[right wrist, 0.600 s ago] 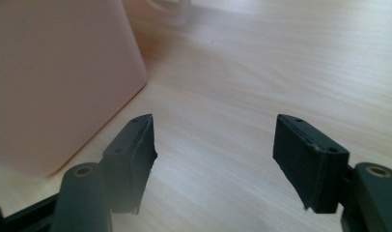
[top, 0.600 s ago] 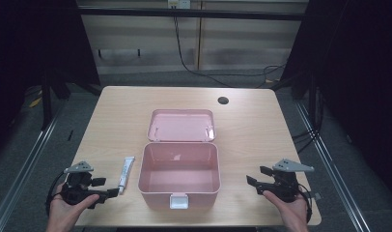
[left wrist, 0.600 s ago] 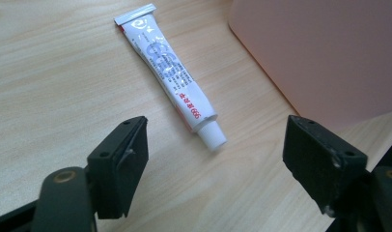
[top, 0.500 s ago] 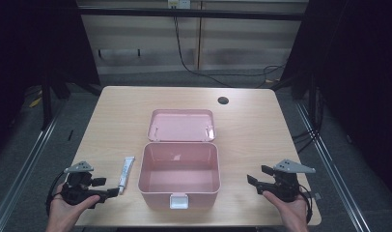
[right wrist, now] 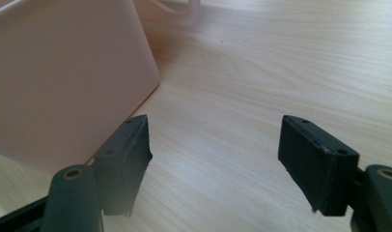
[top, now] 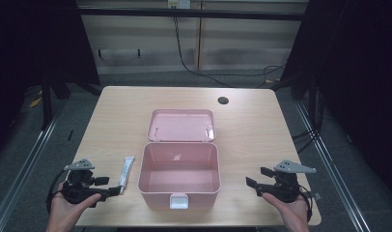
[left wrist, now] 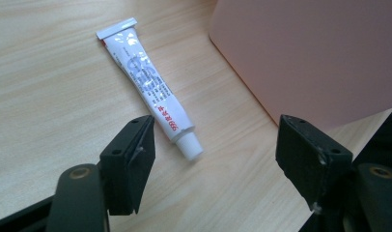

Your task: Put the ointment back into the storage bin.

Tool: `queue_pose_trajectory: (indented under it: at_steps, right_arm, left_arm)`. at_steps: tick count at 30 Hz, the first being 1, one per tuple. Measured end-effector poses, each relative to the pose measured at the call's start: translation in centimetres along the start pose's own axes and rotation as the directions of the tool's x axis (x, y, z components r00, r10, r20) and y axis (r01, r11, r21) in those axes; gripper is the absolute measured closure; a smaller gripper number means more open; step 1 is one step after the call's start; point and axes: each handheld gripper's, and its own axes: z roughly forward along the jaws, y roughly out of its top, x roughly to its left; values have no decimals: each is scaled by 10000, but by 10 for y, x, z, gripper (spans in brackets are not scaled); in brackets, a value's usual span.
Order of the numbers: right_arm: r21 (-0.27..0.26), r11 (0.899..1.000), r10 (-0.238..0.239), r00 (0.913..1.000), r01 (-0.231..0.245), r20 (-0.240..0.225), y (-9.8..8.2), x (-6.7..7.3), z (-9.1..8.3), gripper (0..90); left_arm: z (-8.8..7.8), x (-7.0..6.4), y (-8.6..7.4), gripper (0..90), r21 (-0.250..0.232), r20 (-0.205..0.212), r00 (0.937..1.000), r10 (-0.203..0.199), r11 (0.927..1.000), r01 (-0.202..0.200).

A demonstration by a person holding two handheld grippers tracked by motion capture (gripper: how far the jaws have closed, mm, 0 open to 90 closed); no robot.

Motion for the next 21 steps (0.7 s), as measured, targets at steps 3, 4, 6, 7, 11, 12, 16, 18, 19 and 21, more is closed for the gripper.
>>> queue_pose_trajectory:
  at_steps: [3,4,6,7,11,12,16,18,19,21]
  right_arm:
    - [57,10000,-7,10000,7,9,0,1,1,274]
    - [46,10000,-31,10000,31,-27,0,1,1,275]
    - [59,9999,-120,9999,120,-14,0,2,1,275]
    - [110,9998,-191,9998,191,-2,0,2,1,276]
    - [243,9995,-213,9998,213,-16,0,2,2,282]
    - [236,9995,-202,9998,203,-17,0,2,2,283]
    - [243,9996,-124,9999,124,-5,0,2,2,287]
    - [245,9996,-111,9999,110,22,0,1,2,287]
    - [260,9996,-97,9999,96,28,0,1,2,287]
    - [245,9997,-94,10000,94,11,0,1,2,287]
  left_arm:
    - [-1,-1,3,339,-6,162,9999,-17,10000,17]
    - [-3,-3,7,360,68,112,9999,66,10000,-67]
    - [-4,-3,12,372,210,72,9999,71,9998,-73]
    - [-4,-3,14,381,235,12,10000,48,9997,-48]
    - [-4,-2,22,393,510,-184,9998,37,9987,-27]
    - [-3,-3,24,394,571,-277,9996,74,9983,-58]
    - [-4,-3,33,415,818,-234,9995,197,9965,-177]
    - [-4,-4,38,433,927,-211,9994,260,9954,-239]
    - [-2,-5,39,445,1025,-298,9992,250,9945,-218]
    - [0,-5,42,482,1164,-384,9987,320,9928,-274]
